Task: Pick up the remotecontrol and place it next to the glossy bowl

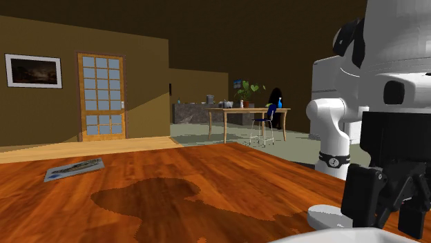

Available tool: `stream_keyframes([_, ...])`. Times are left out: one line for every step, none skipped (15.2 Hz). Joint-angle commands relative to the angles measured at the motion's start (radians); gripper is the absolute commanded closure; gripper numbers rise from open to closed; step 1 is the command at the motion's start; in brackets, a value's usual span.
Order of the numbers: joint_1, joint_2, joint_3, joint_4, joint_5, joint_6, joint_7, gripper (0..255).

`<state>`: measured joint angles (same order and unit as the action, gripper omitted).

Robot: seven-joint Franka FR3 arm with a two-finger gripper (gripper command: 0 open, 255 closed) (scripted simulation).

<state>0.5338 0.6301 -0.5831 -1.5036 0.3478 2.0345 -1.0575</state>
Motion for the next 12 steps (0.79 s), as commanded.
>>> stream_keyframes([0.002,-0.013,-0.006,0.013,-0.008,-0.025,0.005,0])
stream_keyframes([0.004,-0.026,-0.011,0.029,-0.016,-0.051,0.01,0])
stream_keyframes([0.005,-0.037,-0.015,0.046,-0.023,-0.078,0.015,0])
stream_keyframes([0.005,-0.045,-0.019,0.061,-0.029,-0.1,0.018,0])
stream_keyframes([0.005,-0.045,-0.019,0.061,-0.029,-0.1,0.018,0])
stream_keyframes([0.005,-0.045,-0.019,0.061,-0.029,-0.1,0.018,0])
stream_keyframes([0.005,-0.045,-0.019,0.061,-0.029,-0.1,0.018,0])
stream_keyframes([0.005,-0.045,-0.019,0.061,-0.029,-0.1,0.018,0])
stream_keyframes([0.005,-0.045,-0.019,0.061,-0.029,-0.1,0.018,0])
stream_keyframes([0.005,-0.045,-0.019,0.061,-0.029,-0.1,0.018,0])
stream_keyframes([0.005,-0.045,-0.019,0.061,-0.029,-0.1,0.018,0])
stream_keyframes([0.005,-0.045,-0.019,0.061,-0.029,-0.1,0.018,0])
